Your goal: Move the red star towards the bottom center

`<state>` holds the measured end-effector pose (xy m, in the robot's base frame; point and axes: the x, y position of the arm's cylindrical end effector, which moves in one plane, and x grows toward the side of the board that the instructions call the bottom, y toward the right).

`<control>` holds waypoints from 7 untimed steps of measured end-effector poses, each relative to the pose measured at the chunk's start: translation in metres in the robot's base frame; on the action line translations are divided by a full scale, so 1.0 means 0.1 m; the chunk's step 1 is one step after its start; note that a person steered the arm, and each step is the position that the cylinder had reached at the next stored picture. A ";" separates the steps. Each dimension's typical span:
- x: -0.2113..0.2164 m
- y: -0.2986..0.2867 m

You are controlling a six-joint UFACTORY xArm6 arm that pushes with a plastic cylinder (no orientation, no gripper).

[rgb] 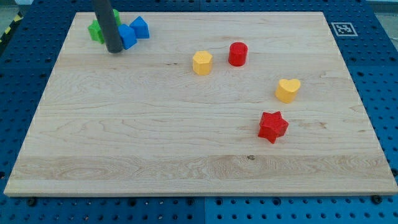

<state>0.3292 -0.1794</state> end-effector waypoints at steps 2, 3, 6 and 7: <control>0.69 0.99; 0.71 1.46; 0.97 1.76; 1.13 2.02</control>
<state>0.4419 0.0227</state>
